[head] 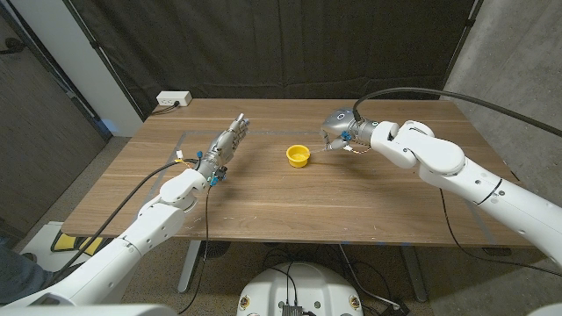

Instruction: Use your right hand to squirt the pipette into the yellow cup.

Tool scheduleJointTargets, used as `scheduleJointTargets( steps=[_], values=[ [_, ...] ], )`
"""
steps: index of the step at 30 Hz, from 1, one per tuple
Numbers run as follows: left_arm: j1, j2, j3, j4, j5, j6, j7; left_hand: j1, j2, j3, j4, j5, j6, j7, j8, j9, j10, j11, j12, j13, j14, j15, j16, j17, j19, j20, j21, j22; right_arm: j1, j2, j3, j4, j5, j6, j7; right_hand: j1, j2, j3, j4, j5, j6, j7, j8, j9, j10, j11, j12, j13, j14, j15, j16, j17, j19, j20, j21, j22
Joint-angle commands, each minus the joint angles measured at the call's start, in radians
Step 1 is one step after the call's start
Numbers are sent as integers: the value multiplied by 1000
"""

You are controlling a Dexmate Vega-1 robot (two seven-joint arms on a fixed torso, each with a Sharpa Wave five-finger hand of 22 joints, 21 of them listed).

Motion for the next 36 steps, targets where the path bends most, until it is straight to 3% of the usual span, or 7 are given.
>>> scheduleJointTargets(
  steps=[1, 36],
  values=[
    [-11, -8, 5, 18, -6, -2, -13, 2, 3, -5, 3, -1, 1, -3, 3, 2, -1, 1, 5, 4, -5, -3, 4, 3, -65, -11, 1, 3, -11, -4, 8, -12, -2, -12, 0, -12, -2, -6, -3, -4, -14, -2, -7, 0, -7, 0, -7, 2, 6, -88, 0, 1, -3, -62, -1, 1],
    [-33, -1, 4, 39, -15, 3, -49, 5, 7, -9, 4, -3, 0, -4, 3, 2, -4, 0, 4, 4, -5, -3, 4, 3, -74, 1, 1, 4, -53, 2, 33, -56, -36, -91, -31, -2, 6, -3, -9, -8, 37, 0, 8, -5, 15, -3, 0, 1, 18, -92, 2, -1, 5, -63, 2, 1]
  ],
)
